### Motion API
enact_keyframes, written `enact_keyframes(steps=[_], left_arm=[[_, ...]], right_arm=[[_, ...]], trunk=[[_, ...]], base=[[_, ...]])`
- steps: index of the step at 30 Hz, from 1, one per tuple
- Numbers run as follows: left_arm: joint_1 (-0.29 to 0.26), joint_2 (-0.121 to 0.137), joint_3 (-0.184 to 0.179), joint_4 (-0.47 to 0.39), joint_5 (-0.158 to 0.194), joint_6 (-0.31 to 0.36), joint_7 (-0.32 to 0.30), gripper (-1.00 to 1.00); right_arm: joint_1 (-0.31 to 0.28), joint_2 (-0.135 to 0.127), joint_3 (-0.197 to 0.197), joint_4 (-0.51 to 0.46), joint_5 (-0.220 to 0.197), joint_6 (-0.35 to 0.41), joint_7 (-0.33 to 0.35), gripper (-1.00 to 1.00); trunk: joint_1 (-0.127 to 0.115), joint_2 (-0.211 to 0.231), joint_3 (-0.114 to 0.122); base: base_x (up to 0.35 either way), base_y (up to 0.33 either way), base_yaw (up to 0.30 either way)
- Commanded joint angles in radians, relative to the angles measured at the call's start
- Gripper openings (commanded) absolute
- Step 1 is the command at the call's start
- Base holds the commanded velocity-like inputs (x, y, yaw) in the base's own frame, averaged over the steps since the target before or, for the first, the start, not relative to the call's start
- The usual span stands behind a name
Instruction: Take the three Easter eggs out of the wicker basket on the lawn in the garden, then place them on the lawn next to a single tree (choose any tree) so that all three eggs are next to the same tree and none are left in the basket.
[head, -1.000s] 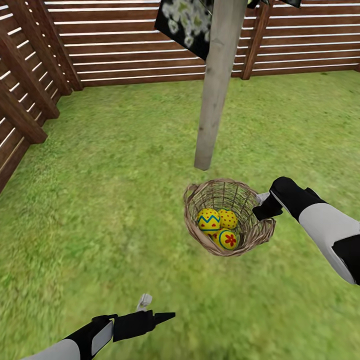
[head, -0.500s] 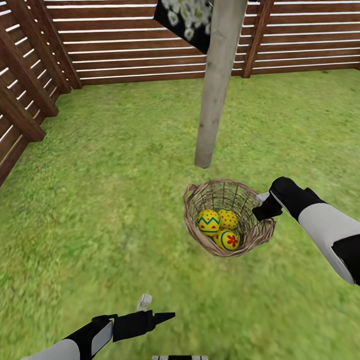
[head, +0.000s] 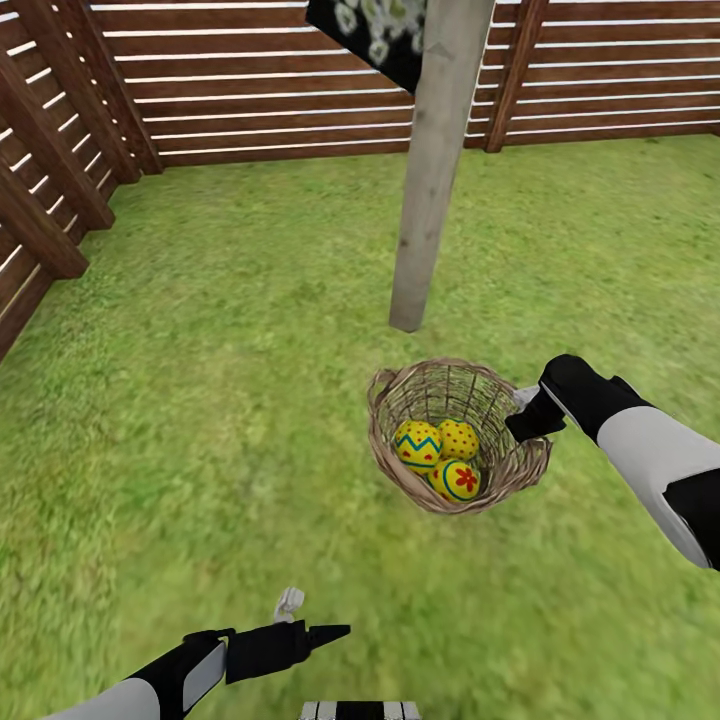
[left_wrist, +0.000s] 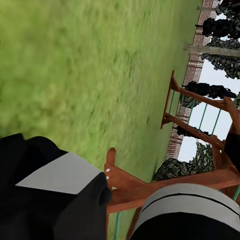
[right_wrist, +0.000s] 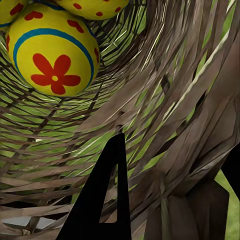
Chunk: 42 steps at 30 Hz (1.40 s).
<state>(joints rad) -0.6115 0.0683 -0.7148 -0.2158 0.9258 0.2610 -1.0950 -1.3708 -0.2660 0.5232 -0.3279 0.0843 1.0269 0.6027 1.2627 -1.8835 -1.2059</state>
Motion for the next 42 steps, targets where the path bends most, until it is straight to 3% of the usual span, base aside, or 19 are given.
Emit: enact_keyframes(steps=[1, 21, 25, 42], left_arm=[[-0.001, 0.001, -0.006, -0.001, 0.010, 0.010, -0.002, 1.00], [0.000, 0.001, -0.006, 0.000, 0.010, 0.010, -0.002, 1.00], [0.000, 0.004, -0.005, 0.000, 0.011, 0.010, -0.005, 1.00], [-0.001, 0.004, -0.006, 0.000, 0.011, 0.010, -0.005, 1.00]], right_arm=[[-0.001, -0.001, 0.001, -0.002, 0.002, 0.003, 0.009, -1.00], [-0.001, 0.000, 0.002, 0.010, 0.002, 0.002, 0.009, -1.00], [-0.001, 0.001, 0.003, 0.010, 0.002, 0.002, 0.009, -1.00], [-0.001, 0.001, 0.003, 0.010, 0.002, 0.002, 0.009, -1.00]], trunk=[[0.004, -0.008, -0.004], [0.080, -0.148, -0.066], [0.080, -0.148, -0.066], [0.146, -0.267, -0.120]], base=[[0.000, 0.000, 0.000], [0.000, 0.000, 0.000], [0.000, 0.000, 0.000], [0.000, 0.000, 0.000]])
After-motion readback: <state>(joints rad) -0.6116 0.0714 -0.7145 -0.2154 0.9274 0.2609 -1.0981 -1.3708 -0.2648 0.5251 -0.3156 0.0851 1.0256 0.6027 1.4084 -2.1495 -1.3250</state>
